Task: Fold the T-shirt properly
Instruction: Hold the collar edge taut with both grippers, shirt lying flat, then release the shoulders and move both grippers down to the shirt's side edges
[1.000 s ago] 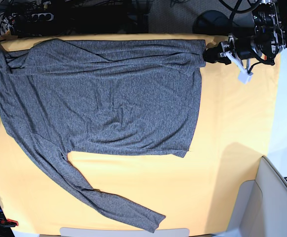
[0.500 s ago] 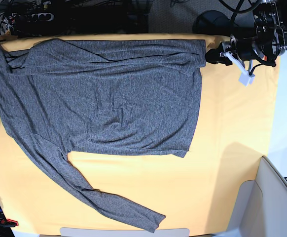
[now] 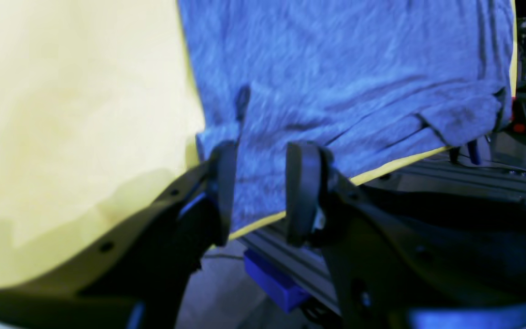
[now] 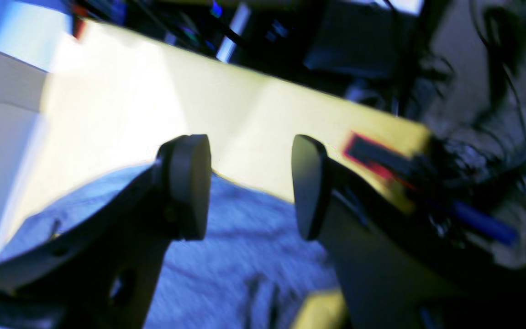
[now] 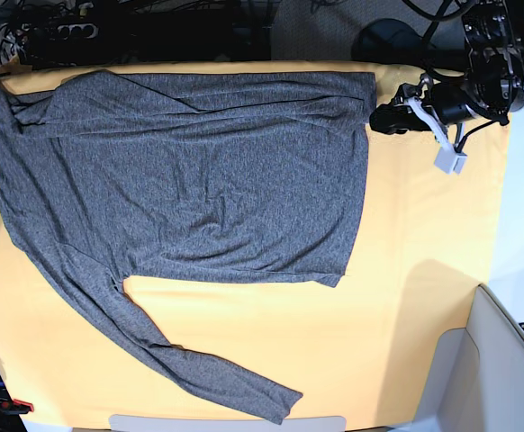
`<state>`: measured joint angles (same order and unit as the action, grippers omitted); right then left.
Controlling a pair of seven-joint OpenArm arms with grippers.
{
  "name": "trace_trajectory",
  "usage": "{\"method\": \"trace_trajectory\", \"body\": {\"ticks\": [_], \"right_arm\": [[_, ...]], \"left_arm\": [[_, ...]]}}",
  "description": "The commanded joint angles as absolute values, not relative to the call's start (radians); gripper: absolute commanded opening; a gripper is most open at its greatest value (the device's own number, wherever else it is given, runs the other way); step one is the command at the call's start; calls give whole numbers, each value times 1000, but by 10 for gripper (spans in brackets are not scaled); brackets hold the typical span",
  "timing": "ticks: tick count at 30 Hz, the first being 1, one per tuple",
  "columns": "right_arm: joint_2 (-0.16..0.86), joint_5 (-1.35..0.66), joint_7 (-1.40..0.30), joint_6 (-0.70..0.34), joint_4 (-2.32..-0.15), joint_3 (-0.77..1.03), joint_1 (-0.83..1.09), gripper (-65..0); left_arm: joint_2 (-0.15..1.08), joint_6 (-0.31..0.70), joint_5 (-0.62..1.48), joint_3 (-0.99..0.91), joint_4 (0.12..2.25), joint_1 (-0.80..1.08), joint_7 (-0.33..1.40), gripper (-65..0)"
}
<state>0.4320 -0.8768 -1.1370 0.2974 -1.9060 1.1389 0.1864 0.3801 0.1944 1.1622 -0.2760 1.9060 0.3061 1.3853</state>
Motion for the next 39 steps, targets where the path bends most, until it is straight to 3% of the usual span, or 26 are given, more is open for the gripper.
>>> {"method": "trace_trajectory", "body": {"ticks": [1, 9, 16, 22, 31, 39], "right_arm": [[473, -860, -1116, 278, -1917, 1122, 148, -366], [461, -556, -1110, -90, -1781, 829, -111, -366], [317, -266, -1026, -334, -1497, 710, -329, -366], [295, -142, -855, -364, -1279, 579, -450, -366], [355, -110, -630, -366, -964, 358, -720, -366], [318, -110, -610, -366, -854, 298, -769, -365]], "left_arm": [[395, 197, 1179, -297, 1923, 272, 1383, -463], [398, 194, 1175, -364, 1877, 84, 1389, -461], [398, 199, 1173, -354, 1514, -120, 1389, -462], [415, 199, 1173, -266, 1216, -300, 1342, -462], [420, 193, 1173, -1, 900, -432, 1013, -461], [415, 193, 1173, 260, 705, -547, 862, -459]]}}
